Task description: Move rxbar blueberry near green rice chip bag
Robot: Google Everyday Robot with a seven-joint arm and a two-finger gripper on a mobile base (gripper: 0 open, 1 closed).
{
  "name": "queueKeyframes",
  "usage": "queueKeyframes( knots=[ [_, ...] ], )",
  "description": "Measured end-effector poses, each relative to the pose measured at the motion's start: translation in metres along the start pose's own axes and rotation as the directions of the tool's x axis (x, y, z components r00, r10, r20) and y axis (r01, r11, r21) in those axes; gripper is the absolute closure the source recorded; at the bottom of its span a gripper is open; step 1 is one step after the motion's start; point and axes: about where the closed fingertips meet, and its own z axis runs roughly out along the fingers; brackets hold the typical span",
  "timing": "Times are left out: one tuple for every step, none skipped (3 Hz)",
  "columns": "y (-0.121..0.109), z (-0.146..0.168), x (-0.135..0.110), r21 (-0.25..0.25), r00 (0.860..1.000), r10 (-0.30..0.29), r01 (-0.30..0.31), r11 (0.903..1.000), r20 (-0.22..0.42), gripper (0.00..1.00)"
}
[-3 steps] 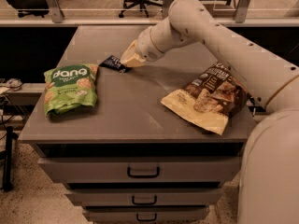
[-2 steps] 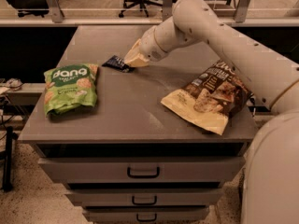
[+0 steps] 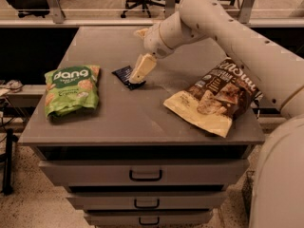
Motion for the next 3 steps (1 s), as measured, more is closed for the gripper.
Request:
queueKeyframes(
  knots=[
    [-0.006, -0.013, -0.009, 0.022, 1.000, -0.003, 0.002, 0.9997, 0.026, 0.00],
    [-0.018, -0.027, -0.015, 0.051, 0.998, 0.003, -0.006, 0.9987, 0.056, 0.00],
    [-0.030, -0.048, -0.009, 0.095, 0.994, 0.053, -0.063, 0.9935, 0.097, 0.00]
  ],
)
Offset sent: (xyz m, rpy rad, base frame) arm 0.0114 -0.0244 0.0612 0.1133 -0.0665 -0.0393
